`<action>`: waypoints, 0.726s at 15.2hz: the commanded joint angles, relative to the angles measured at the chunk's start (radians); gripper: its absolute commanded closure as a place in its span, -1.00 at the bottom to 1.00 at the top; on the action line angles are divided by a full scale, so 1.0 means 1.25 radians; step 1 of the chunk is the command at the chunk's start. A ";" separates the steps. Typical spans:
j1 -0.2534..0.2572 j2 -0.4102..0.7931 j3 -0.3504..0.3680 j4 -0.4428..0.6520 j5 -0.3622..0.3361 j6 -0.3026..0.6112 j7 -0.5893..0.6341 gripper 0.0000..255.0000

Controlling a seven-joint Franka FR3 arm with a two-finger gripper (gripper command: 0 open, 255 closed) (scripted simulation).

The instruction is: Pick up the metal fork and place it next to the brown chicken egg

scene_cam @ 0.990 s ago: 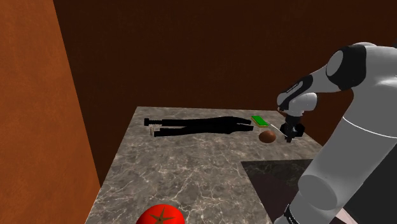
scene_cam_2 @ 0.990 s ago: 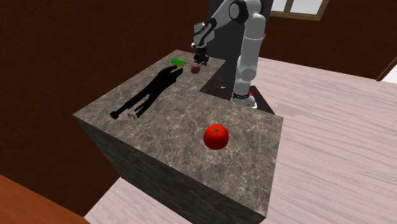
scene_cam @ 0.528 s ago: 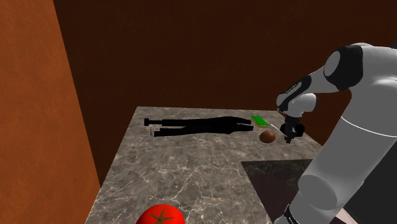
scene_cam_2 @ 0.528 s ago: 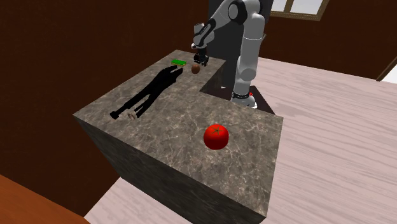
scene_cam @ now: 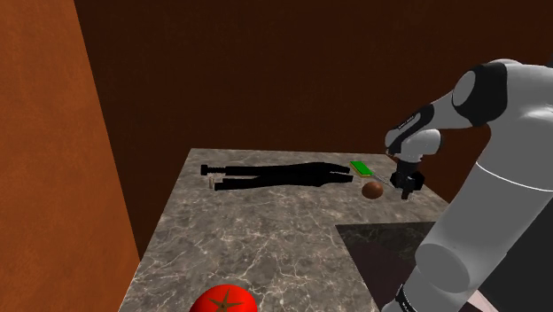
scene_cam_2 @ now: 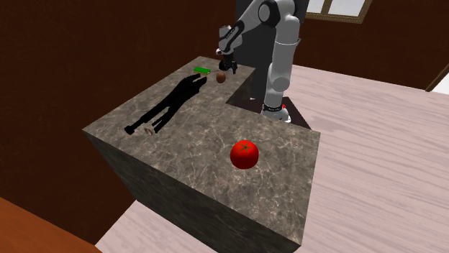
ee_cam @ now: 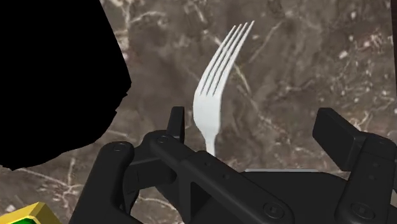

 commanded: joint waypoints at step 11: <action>0.005 -0.069 0.010 0.044 -0.047 -0.099 0.036 -1.00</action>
